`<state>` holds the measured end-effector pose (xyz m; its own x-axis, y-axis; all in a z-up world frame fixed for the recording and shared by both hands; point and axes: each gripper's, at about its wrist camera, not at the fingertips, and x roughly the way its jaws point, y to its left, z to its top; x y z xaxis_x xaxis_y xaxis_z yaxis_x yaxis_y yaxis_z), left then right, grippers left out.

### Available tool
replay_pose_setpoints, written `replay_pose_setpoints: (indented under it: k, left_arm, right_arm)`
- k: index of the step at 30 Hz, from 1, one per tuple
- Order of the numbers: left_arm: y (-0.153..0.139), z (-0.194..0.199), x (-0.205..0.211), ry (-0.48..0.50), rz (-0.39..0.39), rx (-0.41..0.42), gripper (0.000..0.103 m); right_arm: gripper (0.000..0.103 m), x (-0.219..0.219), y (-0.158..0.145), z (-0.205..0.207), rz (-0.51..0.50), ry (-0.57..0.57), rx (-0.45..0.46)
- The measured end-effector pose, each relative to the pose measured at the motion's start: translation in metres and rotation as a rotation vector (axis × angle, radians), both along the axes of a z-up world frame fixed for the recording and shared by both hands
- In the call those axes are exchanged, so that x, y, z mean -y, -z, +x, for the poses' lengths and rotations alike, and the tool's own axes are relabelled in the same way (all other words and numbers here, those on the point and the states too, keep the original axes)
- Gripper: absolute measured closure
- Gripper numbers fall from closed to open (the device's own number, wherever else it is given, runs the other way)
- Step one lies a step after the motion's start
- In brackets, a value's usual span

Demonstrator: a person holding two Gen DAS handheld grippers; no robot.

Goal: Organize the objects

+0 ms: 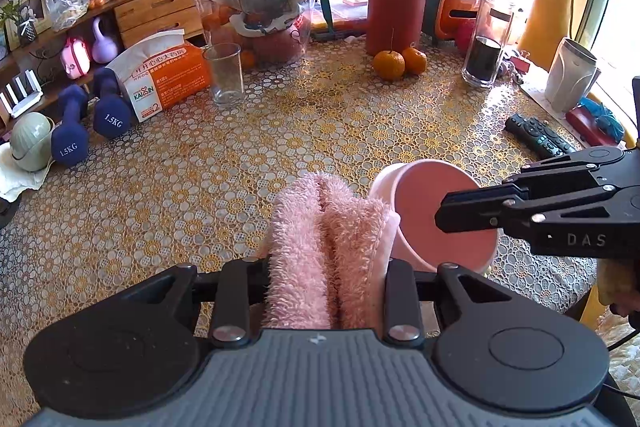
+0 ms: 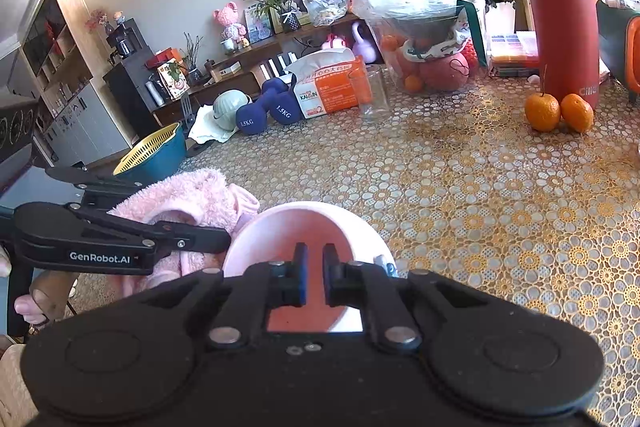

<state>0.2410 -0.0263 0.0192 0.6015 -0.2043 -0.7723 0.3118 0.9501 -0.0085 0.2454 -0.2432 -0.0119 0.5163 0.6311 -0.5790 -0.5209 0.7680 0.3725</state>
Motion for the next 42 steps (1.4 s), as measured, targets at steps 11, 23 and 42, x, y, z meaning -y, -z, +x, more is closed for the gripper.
replay_pose_setpoints:
  k: [11, 23, 42]
  left_arm:
    - [0.014, 0.013, -0.005, -0.016, -0.029, -0.023, 0.073]
    - [0.015, 0.005, -0.039, -0.082, -0.097, -0.011, 0.073]
    - [0.004, -0.018, -0.014, 0.039, -0.184, 0.0, 0.073]
  right_arm:
    - [0.067, -0.018, -0.013, -0.004, -0.03, -0.141, 0.04]
    - [0.065, -0.066, -0.014, -0.005, -0.238, -0.233, 0.096]
    - [0.094, -0.041, -0.014, -0.014, -0.094, -0.164, 0.023]
